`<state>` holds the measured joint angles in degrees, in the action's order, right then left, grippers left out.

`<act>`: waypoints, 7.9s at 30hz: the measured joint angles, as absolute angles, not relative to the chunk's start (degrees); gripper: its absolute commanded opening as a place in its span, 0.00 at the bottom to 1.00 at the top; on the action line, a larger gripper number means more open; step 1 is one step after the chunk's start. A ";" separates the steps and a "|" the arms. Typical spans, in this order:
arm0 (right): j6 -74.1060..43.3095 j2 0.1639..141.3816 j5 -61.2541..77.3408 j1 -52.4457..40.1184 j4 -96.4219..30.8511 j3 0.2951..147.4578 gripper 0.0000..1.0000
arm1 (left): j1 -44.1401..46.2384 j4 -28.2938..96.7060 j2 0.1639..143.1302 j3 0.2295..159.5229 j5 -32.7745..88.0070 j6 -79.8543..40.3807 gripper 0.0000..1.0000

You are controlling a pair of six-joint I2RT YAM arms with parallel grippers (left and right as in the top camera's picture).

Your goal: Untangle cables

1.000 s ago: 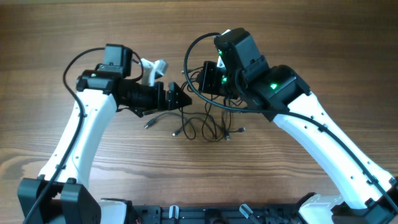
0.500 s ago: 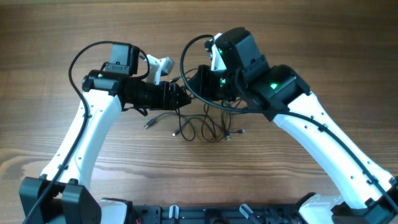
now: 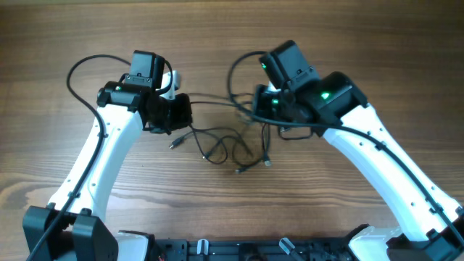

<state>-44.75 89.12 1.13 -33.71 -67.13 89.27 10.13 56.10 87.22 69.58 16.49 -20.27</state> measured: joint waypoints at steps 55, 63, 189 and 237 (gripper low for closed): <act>-15.66 103.02 15.57 -22.04 -72.66 93.01 0.84 | -1.61 55.92 87.22 69.58 14.44 -28.34 0.04; -14.66 113.38 17.30 -27.81 -65.73 87.59 0.91 | -1.61 55.94 87.22 69.58 14.02 -28.75 0.06; -16.45 95.22 23.77 -11.77 -68.23 93.17 1.00 | 9.87 74.72 88.73 85.80 -5.82 -34.70 1.00; -16.64 95.22 20.93 -11.86 -56.10 93.17 1.00 | -5.54 43.00 96.03 56.18 -4.71 -27.75 0.77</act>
<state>-16.64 95.22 20.93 -11.86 -56.10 93.17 -5.54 43.00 96.03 56.18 -4.71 -27.75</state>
